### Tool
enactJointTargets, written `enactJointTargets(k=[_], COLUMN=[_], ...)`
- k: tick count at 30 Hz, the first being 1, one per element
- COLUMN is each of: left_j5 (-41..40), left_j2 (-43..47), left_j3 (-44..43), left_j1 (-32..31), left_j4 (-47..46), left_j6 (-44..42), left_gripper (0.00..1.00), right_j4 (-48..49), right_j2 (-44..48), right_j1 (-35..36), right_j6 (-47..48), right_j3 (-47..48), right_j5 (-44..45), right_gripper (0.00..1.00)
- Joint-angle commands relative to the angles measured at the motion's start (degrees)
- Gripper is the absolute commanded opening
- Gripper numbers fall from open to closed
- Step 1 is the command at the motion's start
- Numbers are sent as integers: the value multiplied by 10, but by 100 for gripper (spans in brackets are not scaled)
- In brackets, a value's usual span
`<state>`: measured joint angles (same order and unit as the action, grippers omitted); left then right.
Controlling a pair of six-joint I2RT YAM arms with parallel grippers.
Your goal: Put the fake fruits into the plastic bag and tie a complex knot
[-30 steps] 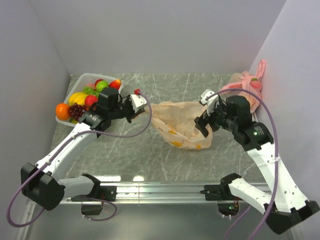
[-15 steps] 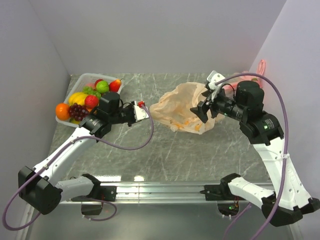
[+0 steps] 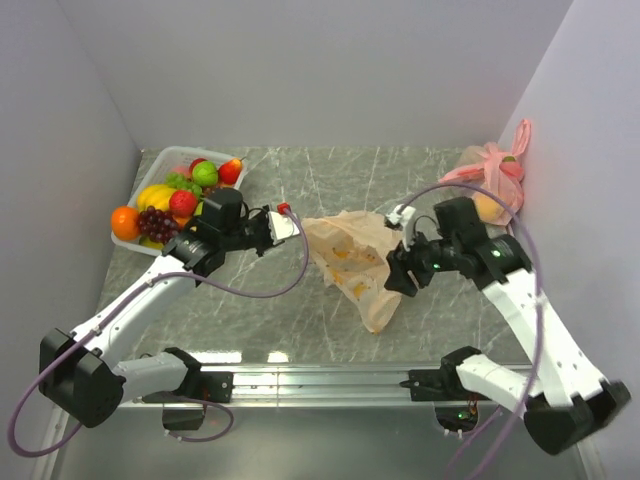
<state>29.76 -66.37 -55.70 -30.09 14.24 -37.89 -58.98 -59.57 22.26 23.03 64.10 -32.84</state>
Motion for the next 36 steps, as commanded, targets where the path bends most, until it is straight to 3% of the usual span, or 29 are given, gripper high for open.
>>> enactJointTargets(k=[1,5,6,7,10,14,19,25,28,29,30,32,33,35,36], left_j5=[-7,8,14,20,37,48,64,93,102,104,116,129,137,137,132], left_j2=[2,14,17,16,8,-5,-16,-37,-47,-49,-49,-55,-60,-73,-77], left_j3=[8,16,15,11,-15,-39,-47,-77,-92,-94,-98,-108,-114,-133,-138], left_j1=[-2,-2,-3,-2,-3,-3,-2,-1,8,17,24,47,54,73,81], left_j4=[-3,1,2,4,31,41,43,86,103,104,102,100,103,89,80], left_j6=[-2,-17,-18,-20,-26,-28,-39,-56,-58,-61,-57,-46,-46,-20,-4], left_gripper=[0,0,0,0,0,0,0,0,0,0,0,0,0,0,0], right_j4=[7,44,59,75,104,97,151,178,176,176,178,175,173,166,166], right_j2=[67,85,89,86,32,-47,-78,-132,-143,-144,-143,-144,-146,-161,-168], right_j1=[4,2,2,3,17,40,114,142,142,140,140,133,126,119,112], right_j6=[-6,-19,-26,-35,-68,-83,-71,-71,-71,-72,-71,-79,-92,-106,-129], right_j3=[67,130,138,144,182,196,125,88,77,73,67,56,54,60,72], right_j5=[-1,50,58,72,139,174,258,347,392,409,414,404,376,338,309], right_gripper=[64,72,76,88,98,99,100,100,89,83,72,61,45,23,2])
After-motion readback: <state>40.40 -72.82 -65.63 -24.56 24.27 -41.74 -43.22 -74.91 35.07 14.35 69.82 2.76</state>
